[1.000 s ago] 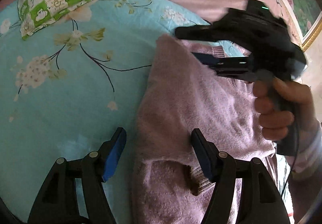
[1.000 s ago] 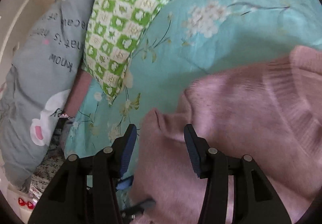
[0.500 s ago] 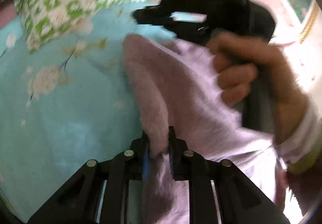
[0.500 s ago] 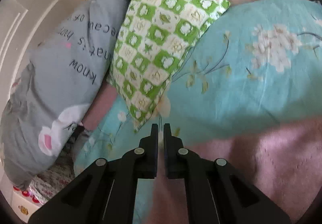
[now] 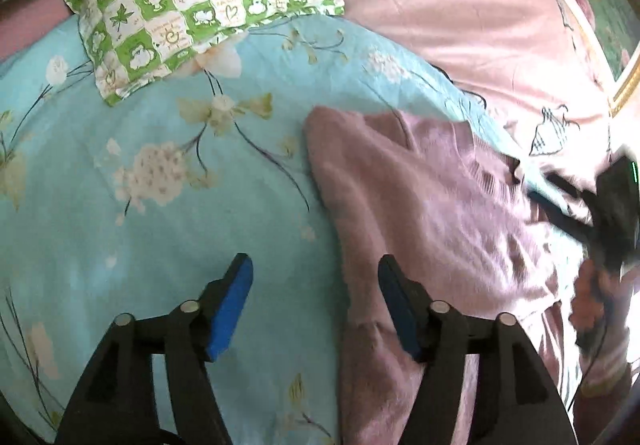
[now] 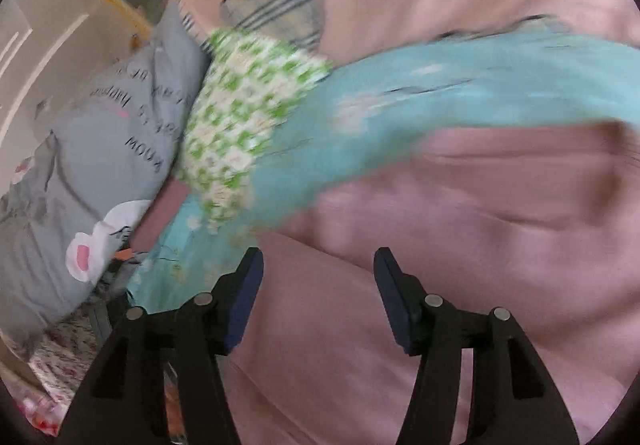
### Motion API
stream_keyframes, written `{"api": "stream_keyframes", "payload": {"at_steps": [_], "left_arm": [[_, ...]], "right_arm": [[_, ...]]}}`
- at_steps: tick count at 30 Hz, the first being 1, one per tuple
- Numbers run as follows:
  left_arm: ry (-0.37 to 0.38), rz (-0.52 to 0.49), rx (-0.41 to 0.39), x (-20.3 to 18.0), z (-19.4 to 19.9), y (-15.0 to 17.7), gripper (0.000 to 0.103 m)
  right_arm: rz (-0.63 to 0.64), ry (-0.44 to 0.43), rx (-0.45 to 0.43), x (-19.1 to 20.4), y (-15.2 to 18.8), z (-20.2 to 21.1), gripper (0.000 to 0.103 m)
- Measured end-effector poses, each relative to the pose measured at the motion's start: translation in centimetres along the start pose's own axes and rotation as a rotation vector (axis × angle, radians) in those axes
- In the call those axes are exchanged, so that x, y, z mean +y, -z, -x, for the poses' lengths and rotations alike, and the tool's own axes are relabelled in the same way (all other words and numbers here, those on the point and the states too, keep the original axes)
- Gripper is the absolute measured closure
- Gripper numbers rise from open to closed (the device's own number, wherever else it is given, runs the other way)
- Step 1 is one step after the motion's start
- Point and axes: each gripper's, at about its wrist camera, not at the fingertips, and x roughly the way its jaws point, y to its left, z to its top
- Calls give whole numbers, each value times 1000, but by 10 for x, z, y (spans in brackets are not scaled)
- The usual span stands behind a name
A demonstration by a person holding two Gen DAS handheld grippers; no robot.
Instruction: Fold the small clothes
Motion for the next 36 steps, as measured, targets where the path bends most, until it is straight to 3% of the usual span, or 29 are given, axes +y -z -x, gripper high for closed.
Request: {"api": "stream_keyframes", "payload": {"at_steps": [4,9,16,18,19,20,22,24,27,30,32,36], "left_arm": [[5,6,28,-1,-16,-21,34],[3,53,54,-2,-41,-35,34],[-35,48,55,-13,-57,-44,30],[-54,32,60,-16,-60,-45,30],[-64,24,62,-19,-61,-45,30],[-70,18,62,-20,-62,-46,30],[-89,-1,58,-25,-63,-46,30],[-119,-28,55,-30,-67,-46,32],[-166,-89,53,-42,-73,-43,36],[-188,-160,48,-56,-78,-38,53],[-183,-187,46,-61,-79,-36,77],[-205,-191,52,-61,-77,-36,79]], "right_arm": [[-79,168,-84,-56,30,72,44],[-161,277,-132,-105,62,122,44],[-146,332,-80,-123,77,106,44],[-154,299,-65,-128,83,99,44],[-148,267,-62,-125,85,96,55],[-144,247,-62,-124,85,95,95],[-141,250,-91,-117,82,103,96],[-116,244,-174,-108,76,127,97],[-108,322,-170,-112,76,136,97],[-125,364,-97,-126,84,122,97],[-137,384,-59,-133,91,112,97],[-132,438,-64,-131,94,111,95]]}}
